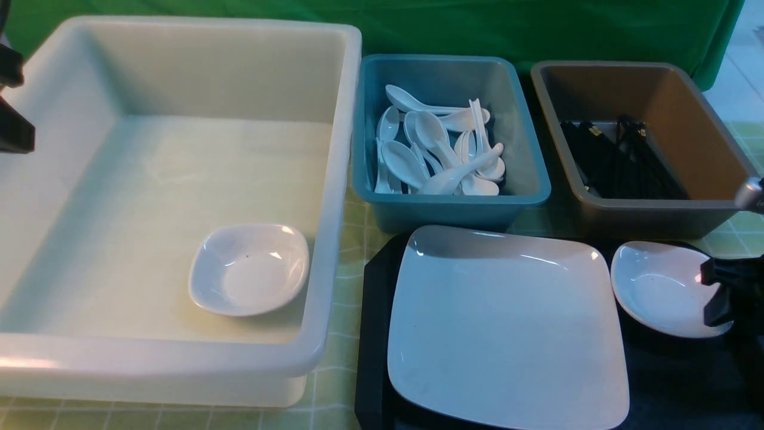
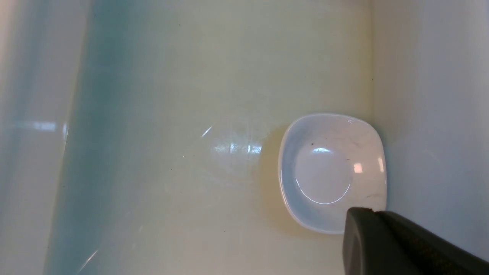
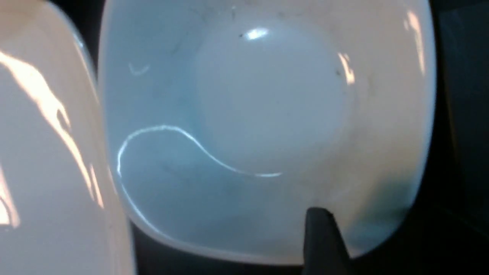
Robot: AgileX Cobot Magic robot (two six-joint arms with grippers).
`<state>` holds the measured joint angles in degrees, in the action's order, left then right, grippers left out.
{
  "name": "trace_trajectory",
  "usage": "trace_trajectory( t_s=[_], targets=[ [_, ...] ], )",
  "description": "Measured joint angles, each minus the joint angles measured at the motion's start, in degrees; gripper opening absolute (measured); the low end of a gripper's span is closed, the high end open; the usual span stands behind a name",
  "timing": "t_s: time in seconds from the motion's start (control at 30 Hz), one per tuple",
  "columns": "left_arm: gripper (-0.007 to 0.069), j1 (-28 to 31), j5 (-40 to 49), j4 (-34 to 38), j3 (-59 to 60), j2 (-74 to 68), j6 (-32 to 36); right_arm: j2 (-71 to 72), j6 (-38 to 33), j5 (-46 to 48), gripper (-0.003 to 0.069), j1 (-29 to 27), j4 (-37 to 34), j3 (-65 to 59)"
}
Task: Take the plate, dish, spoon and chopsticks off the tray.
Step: Use the right arm to grab a small plate from the dinner plate, then use the right arm to put the small plate into the large storage box on the left
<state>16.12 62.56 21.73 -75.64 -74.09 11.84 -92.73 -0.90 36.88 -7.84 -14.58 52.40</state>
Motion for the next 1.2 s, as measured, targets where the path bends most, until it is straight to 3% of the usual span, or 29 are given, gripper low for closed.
trace_trajectory(
  t_s=[0.47,0.6,0.63,0.83,0.97,1.07,1.2],
  targets=[
    [-0.0001,0.0,0.0,0.0,0.0,0.0,0.03,-5.15,2.62,-5.59,0.034,0.0,-1.75,0.0],
    [-0.0001,0.0,0.0,0.0,0.0,0.0,0.07,-5.15,2.68,-6.43,0.0243,0.0,-1.75,0.0],
    [-0.0001,0.0,0.0,0.0,0.0,0.0,0.07,-5.15,2.43,-6.8,0.0171,-0.05,-1.92,0.0],
    [-0.0001,0.0,0.0,0.0,0.0,0.0,0.07,-3.03,-2.37,-4.49,0.0154,-0.2,-1.82,0.44],
    [-0.0001,0.0,0.0,0.0,0.0,0.0,0.07,1.78,-4.75,-1.9,0.0091,-0.2,-1.55,0.46],
    [-0.0001,0.0,0.0,0.0,0.0,0.0,0.07,8.95,-6.02,3.16,0.0033,-0.2,-1.49,2.39],
    [-0.0001,0.0,0.0,-0.03,0.0,0.0,0.07,16.21,-8.13,9.01,0.0029,0.43,-2.68,8.9]
  ],
)
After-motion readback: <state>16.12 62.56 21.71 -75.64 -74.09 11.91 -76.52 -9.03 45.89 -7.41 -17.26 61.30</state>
